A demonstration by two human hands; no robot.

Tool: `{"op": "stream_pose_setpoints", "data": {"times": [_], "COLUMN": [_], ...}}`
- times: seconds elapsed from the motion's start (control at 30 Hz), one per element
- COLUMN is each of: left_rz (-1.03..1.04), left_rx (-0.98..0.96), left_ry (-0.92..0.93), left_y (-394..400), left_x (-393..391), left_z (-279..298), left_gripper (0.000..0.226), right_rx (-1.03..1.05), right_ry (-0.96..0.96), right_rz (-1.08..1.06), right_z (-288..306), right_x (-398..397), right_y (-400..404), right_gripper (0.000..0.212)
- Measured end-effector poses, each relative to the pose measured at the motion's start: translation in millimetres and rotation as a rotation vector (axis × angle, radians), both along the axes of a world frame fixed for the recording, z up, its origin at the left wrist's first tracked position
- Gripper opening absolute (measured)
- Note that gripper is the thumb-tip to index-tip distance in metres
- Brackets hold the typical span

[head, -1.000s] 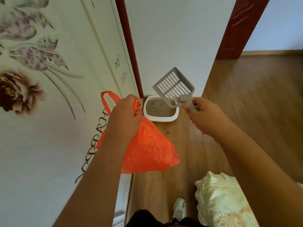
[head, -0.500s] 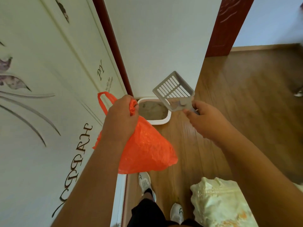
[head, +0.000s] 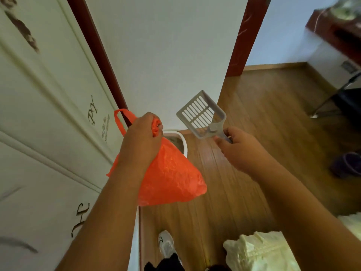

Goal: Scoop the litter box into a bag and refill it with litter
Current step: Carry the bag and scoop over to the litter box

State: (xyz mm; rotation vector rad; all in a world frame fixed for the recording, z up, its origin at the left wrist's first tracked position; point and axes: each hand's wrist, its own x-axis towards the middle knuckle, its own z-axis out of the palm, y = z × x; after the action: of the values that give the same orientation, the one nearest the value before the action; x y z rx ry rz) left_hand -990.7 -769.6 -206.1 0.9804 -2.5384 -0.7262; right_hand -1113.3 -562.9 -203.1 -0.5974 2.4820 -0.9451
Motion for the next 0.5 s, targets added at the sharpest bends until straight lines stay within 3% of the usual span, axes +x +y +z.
{"op": "stream_pose_setpoints", "data": {"times": [0.5], "left_rz": [-0.020], "left_rx": [0.013], "left_ry": [-0.057], "left_y": [-86.1], "left_x": [-54.1], "left_z": [-21.4], "left_gripper": [0.023], "right_rx": [-0.008], "right_ry": [-0.044], "right_rz": [0.024], "right_z": [-16.6], "right_x": [-50.2], "right_y": [-91.7], "right_gripper": [0.030]}}
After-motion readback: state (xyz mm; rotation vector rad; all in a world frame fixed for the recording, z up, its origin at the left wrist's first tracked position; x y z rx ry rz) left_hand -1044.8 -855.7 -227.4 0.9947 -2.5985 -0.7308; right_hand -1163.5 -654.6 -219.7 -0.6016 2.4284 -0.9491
